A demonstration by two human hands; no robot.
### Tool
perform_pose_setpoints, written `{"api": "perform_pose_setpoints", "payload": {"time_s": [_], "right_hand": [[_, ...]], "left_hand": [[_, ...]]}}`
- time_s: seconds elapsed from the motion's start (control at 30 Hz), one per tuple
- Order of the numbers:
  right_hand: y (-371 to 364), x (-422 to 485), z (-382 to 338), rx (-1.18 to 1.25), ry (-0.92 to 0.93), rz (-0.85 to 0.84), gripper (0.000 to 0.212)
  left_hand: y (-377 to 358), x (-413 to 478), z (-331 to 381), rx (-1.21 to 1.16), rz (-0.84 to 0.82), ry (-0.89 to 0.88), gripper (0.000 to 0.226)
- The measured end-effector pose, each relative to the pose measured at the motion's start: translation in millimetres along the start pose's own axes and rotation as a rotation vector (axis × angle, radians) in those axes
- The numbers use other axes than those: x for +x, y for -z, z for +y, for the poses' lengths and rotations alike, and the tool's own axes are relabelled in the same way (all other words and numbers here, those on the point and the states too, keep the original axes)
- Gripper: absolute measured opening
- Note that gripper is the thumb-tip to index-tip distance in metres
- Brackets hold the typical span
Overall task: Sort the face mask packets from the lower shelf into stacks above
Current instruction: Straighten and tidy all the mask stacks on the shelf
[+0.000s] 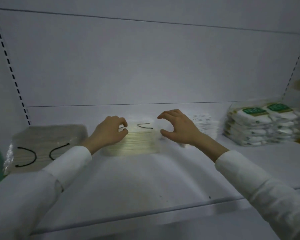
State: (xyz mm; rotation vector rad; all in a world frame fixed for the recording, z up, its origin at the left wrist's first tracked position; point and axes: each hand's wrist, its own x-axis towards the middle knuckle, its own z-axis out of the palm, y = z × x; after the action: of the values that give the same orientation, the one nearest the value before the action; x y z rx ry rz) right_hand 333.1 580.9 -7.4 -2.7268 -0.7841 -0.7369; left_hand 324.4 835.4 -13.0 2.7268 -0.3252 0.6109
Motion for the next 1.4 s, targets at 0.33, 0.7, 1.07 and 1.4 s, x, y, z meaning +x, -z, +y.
{"api": "perform_pose_setpoints", "payload": {"time_s": [0.33,0.7,1.07,1.4], "right_hand": [[-27.0,25.8,30.4,0.121,-0.077,-0.027,0.039],[-71.8,75.4,22.1,0.376,-0.574,-0.259,0.062],[-104.4,85.2,34.7,0.801,-0.989,-0.503,0.072],[-104.9,86.8,30.8,1.089,-1.064,-0.516,0.039]], "left_hand": [[-16.7,28.1,-27.5,-0.061,0.037,0.233,0.027],[-40.7,55.8,-59.5,-0.262,-0.115,0.622,0.042],[-57.9,63.0,-88.9,-0.873,-0.426,0.985,0.057],[-57.2,64.4,-88.0,-1.018,-0.507,0.933,0.029]]}}
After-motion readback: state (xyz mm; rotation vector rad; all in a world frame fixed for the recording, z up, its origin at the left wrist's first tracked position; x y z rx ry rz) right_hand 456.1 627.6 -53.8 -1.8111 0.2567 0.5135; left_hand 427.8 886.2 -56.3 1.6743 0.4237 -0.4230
